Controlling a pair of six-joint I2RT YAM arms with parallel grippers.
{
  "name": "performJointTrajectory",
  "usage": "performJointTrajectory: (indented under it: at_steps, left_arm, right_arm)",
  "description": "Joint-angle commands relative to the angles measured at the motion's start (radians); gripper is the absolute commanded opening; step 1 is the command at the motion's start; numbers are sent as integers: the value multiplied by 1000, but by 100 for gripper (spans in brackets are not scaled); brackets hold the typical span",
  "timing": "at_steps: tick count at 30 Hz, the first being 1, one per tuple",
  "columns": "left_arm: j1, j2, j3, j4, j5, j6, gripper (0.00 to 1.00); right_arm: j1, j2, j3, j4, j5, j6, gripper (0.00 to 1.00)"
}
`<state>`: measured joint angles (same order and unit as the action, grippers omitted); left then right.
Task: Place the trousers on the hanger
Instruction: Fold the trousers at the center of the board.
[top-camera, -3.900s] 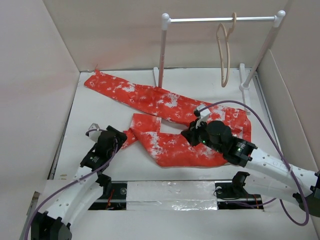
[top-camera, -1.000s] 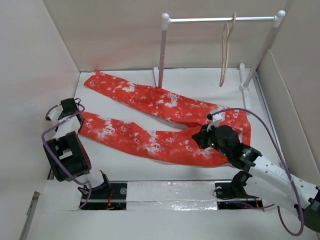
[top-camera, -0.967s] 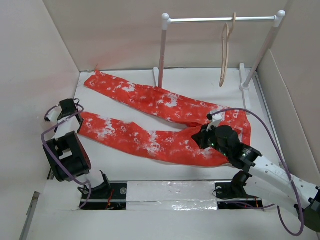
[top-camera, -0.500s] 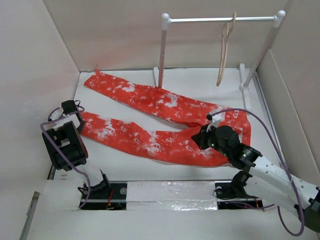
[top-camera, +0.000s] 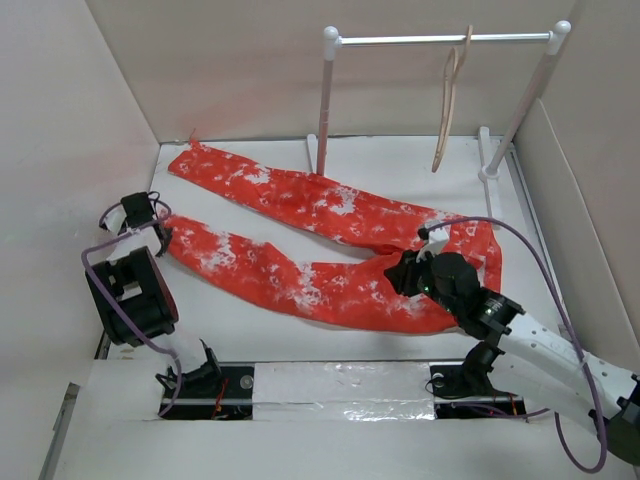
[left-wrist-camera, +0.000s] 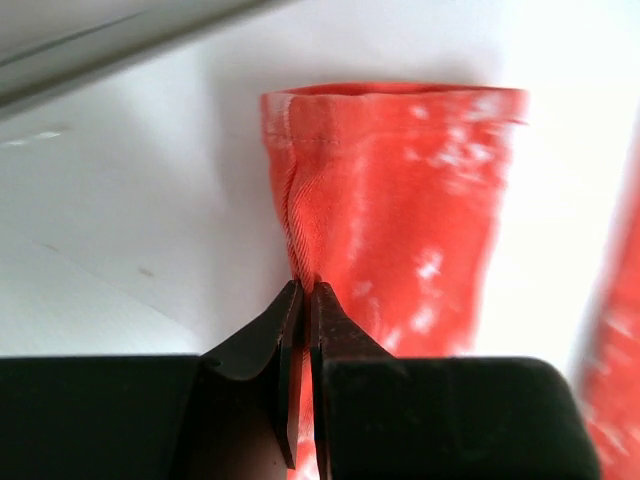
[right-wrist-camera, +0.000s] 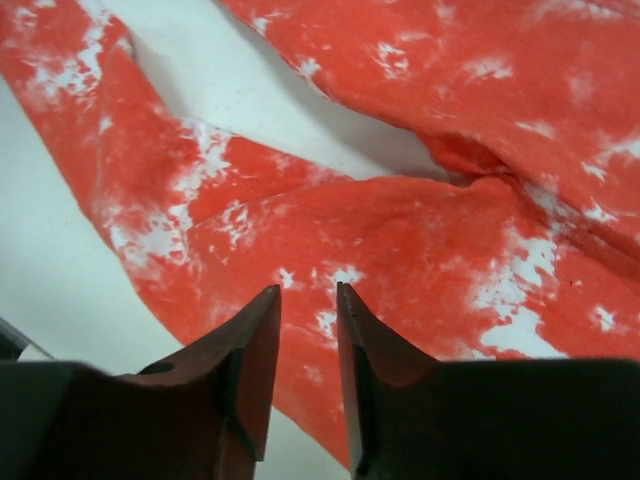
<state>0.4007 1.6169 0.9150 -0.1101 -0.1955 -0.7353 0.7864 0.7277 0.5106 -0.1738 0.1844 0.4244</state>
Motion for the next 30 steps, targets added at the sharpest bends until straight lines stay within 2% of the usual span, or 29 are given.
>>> performJointTrajectory:
  at_steps: [1,6,9,12,15,17,18,21,26,30]
  left_arm:
    - [-71,-194,7,53,73,-9,0]
    - [-120,-412,-1,39,41,27,0]
    - [-129,-590,-19,49,64,48,0]
    - [-129,-751,-21,21,80,60,0]
    - [-129,-912,-48,46,97,50,0]
    - [-157,-948,-19,9,113,60,0]
    - [-175,-944,-7,0,120,77,0]
    - [-253,-951,-2,-14,137,100,0]
    - [-394,-980,4,-16,80,184,0]
    - [-474,-971,61,-54,97,269,0]
  right_arm:
    - [5,39,28,22,88,11,40]
    - [-33,90,78,-53,161,77,61]
    - [-123,79,77,-87,237,88,71]
    - [-271,53,85,-90,221,73,77]
    - [-444,68,83,-70,175,96,77]
    - [-547,100,65,-41,123,120,78]
    - [-656,113,56,-27,101,134,79]
    - [-858,180,31,39,10,175,79]
    - [-1016,304,97,77,67,154,80]
    - [-1118,498,173,91,-86,126,83]
